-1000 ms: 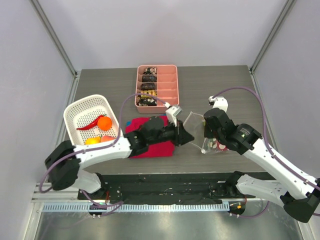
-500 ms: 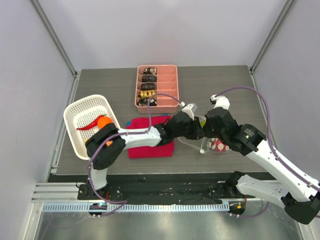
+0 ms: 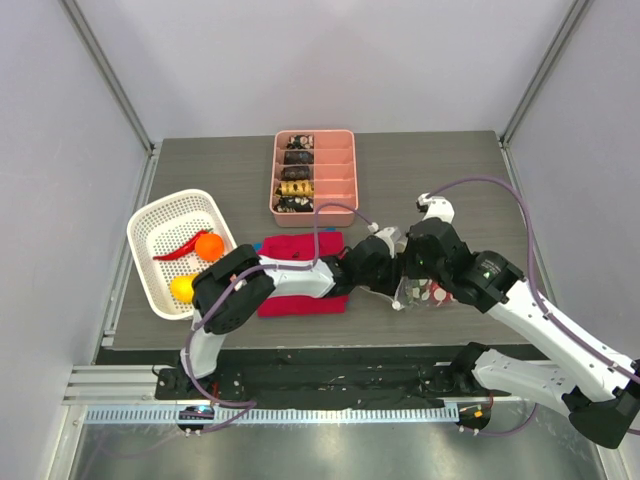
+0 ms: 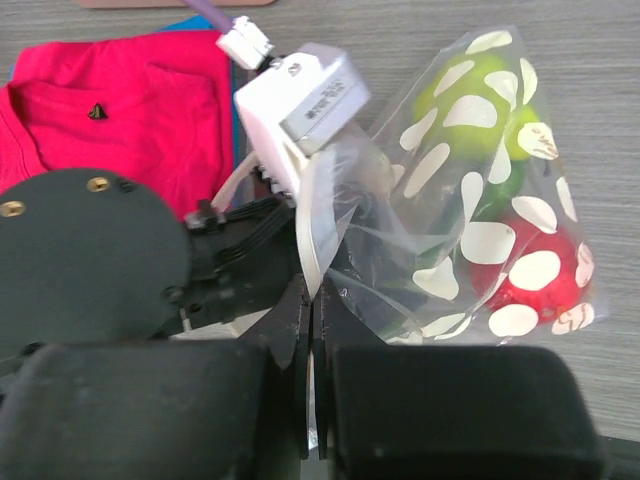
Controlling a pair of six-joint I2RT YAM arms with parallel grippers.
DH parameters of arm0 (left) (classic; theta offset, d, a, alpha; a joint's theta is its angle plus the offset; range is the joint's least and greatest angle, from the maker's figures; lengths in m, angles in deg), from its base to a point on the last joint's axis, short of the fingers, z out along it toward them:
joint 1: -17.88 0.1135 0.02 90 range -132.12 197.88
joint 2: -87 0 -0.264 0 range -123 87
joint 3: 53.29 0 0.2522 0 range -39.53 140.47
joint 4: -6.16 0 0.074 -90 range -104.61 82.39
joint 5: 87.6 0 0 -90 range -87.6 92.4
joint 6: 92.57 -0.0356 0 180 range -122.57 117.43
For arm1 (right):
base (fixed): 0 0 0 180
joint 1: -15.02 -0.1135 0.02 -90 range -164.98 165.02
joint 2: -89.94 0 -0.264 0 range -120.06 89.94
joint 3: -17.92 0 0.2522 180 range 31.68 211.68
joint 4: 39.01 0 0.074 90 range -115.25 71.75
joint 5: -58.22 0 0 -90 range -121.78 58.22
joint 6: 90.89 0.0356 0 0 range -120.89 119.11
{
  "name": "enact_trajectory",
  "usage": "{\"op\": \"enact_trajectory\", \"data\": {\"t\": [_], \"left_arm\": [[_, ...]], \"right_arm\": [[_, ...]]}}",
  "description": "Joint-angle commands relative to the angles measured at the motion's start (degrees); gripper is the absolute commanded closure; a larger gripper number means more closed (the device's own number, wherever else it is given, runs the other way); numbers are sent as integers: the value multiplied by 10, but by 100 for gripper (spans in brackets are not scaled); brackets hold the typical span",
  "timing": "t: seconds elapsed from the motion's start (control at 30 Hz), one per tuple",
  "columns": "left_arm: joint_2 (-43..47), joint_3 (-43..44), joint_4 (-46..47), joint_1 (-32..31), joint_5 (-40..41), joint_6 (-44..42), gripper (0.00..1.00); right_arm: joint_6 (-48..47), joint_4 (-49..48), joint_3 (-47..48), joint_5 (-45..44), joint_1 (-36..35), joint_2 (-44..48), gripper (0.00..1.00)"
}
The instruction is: Open the zip-top bag and remove the fake food
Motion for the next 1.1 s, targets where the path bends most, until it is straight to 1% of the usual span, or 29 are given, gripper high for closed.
{"op": "enact_trajectory", "data": {"t": [0.0,0.1,0.2,0.27,0.33,0.37,0.4,0.5,0.6,0.63,0.7,0.73,0.77,0.8,0.83,0.87,0.9,0.93,1.0,1.03,1.07], "left_arm": [[-28,23,-10,-10,-39,-8,52],[-40,21,-6,-11,-61,-10,52],[-48,21,-10,-13,-50,-11,50],[-57,21,1,-13,-50,-5,50],[-64,13,32,-14,-63,13,52],[-69,9,70,-14,-92,20,52],[-74,10,88,-14,-107,28,52],[-98,24,122,-14,-153,62,51],[-113,12,188,-14,-153,112,53],[-115,8,198,-14,-148,119,60],[-115,-5,219,-11,-131,131,68],[-113,-8,220,-10,-125,133,78],[-110,-12,220,-6,-121,132,83],[-99,-20,207,-4,-106,118,87],[-87,-23,192,-4,-93,107,95],[-77,-24,168,-3,-80,94,97],[-52,-22,114,-3,-65,53,99],[-41,-16,75,-4,-30,35,100],[-20,9,12,-7,5,-4,100],[-7,20,-63,-11,43,-43,100],[0,50,-97,-15,64,-61,100]], "right_arm": [[20,-35,-5,5,2,11,99],[22,-38,-10,3,2,9,99],[28,-44,-23,8,2,12,99],[31,-48,-34,12,2,14,99],[37,-48,-41,15,2,17,99],[39,-48,-43,16,2,19,99],[40,-47,-47,15,2,21,99],[43,-44,-48,14,2,25,99],[44,-44,-46,17,2,24,99],[44,-44,-46,18,2,22,99],[44,-45,-45,20,2,22,99],[44,-44,-44,19,2,22,99],[43,-41,-42,13,2,24,99],[42,-36,-40,8,2,26,99],[41,-34,-40,3,2,28,99],[38,-30,-38,-4,2,31,99],[37,-23,-38,-21,2,35,99],[36,-19,-38,-29,2,37,99],[31,-13,-39,-52,2,43,99],[30,-13,-40,-60,2,45,99],[28,-12,-41,-66,2,46,99]]}}
